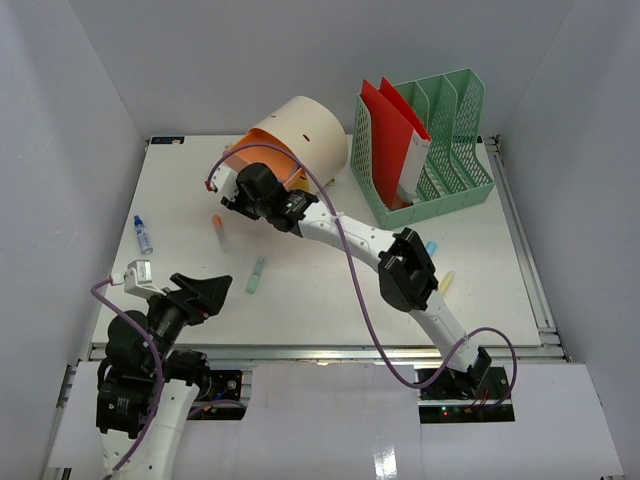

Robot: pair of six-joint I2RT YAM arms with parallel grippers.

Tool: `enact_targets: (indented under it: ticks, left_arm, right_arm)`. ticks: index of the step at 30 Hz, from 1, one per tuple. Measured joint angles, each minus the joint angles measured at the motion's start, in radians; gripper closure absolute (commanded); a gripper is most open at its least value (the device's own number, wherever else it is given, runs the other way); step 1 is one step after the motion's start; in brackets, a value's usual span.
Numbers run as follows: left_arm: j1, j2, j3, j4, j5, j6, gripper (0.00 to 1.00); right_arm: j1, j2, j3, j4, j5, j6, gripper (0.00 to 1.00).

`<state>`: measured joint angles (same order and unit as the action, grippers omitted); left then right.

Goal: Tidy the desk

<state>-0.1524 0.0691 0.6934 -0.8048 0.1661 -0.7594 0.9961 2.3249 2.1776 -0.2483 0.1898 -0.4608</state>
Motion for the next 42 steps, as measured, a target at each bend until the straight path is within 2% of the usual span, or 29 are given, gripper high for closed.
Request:
enact_targets:
  ticks: [12,16,21,28,30,33,36,39,42]
  left_arm:
    - [0.000,0.022,-0.024,-0.011,-0.002,-0.028,0.02]
    - [0.000,0.033,-0.028,0.005,0.001,-0.037,0.02]
    - [0.000,0.064,-0.048,0.046,0.022,-0.049,0.02]
    - [0.000,0.102,-0.071,0.091,0.045,-0.058,0.02]
    - [0.000,0.102,-0.078,0.106,0.052,-0.062,0.02]
    - [0.000,0.107,-0.098,0.144,0.069,-0.067,0.02]
    - [0.000,0.152,-0.119,0.207,0.104,-0.072,0.02]
    - [0.000,0.271,-0.137,0.304,0.153,-0.076,0.02]
    - [0.000,0.414,-0.160,0.447,0.206,-0.081,0.03]
  right_arm:
    - [-0.066,0.000,-0.027,0.134,0.118,-0.022,0.44]
    - [-0.079,-0.001,-0.027,0.147,0.124,-0.023,0.40]
    - [-0.113,-0.009,-0.044,0.154,0.115,-0.024,0.30]
    - [-0.142,-0.061,-0.101,0.154,0.082,-0.043,0.27]
    - [-0.145,-0.102,-0.147,0.144,0.014,-0.047,0.22]
    - [-0.154,-0.202,-0.235,0.080,-0.181,-0.062,0.13]
    - [-0.160,-0.316,-0.282,-0.009,-0.400,-0.074,0.11]
    - [-0.178,-0.490,-0.375,-0.039,-0.608,-0.066,0.11]
    - [-0.259,-0.694,-0.515,-0.045,-0.793,-0.048,0.12]
